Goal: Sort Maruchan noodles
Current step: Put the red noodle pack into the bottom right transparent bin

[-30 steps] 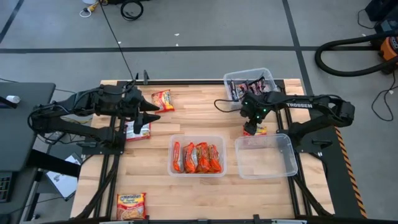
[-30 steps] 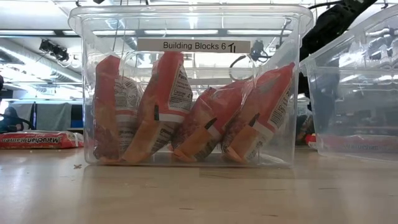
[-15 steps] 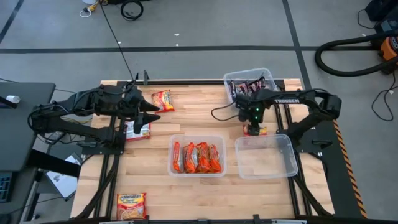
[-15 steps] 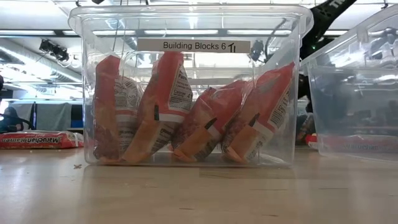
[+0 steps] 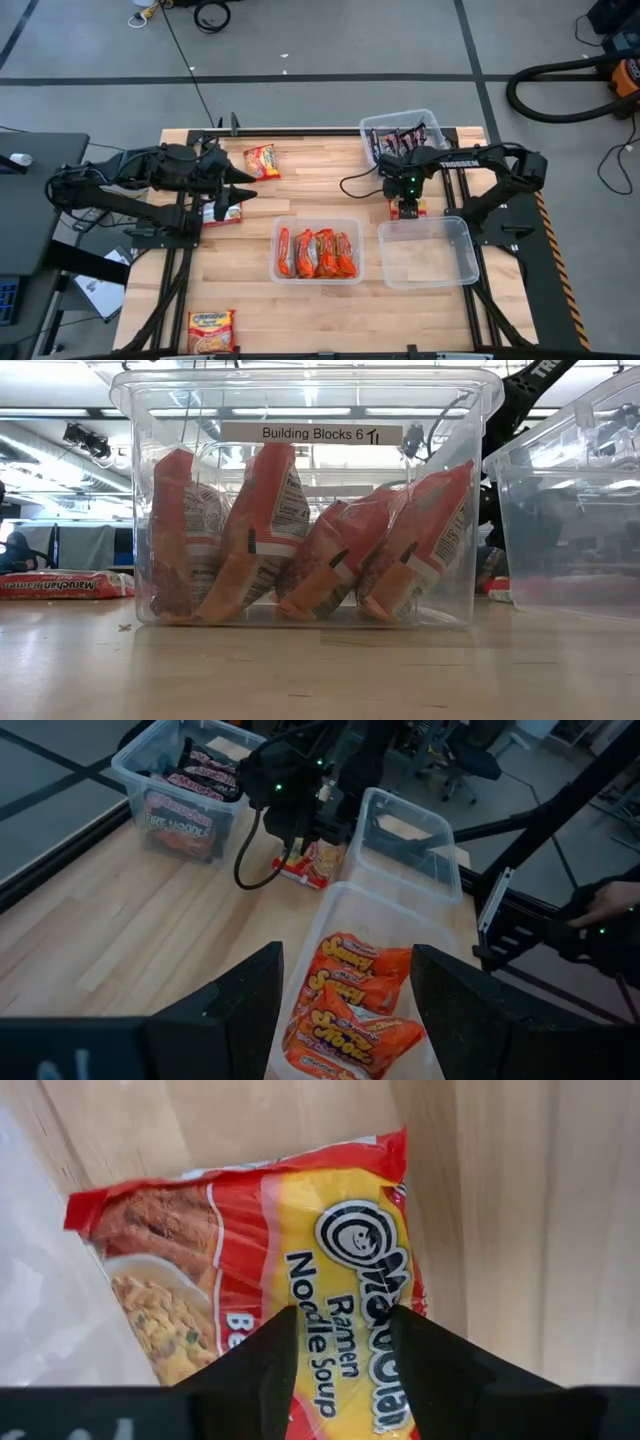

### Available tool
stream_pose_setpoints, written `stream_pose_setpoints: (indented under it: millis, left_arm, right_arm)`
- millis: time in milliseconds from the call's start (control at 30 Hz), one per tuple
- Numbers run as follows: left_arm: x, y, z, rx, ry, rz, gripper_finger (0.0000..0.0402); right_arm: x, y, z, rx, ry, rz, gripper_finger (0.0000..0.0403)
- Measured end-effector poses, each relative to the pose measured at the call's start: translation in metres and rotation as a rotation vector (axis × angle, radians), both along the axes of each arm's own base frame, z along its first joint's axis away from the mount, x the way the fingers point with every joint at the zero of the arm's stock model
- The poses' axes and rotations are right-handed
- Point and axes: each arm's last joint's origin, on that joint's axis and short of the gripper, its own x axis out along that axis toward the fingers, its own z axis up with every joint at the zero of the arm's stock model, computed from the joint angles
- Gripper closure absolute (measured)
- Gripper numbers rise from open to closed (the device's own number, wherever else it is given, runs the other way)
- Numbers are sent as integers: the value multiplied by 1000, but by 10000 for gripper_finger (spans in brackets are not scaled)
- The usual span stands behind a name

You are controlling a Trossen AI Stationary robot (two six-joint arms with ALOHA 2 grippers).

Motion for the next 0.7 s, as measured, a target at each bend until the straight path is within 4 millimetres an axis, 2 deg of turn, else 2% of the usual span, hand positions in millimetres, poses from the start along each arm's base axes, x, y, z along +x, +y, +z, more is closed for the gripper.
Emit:
stream_pose_setpoints:
  millis: [267, 467, 700]
  left_arm:
    - [0, 0, 0, -2, 0, 4, 180]
    - [0, 1, 0, 2, 0, 14, 180]
    - [0, 1, 0, 1, 5, 11, 180]
  right_arm:
    - [-4, -2, 17, -39, -11, 8, 245]
    - [-3, -11, 8, -16, 9, -22, 245]
    - [-1, -10, -2, 43, 70, -83, 245]
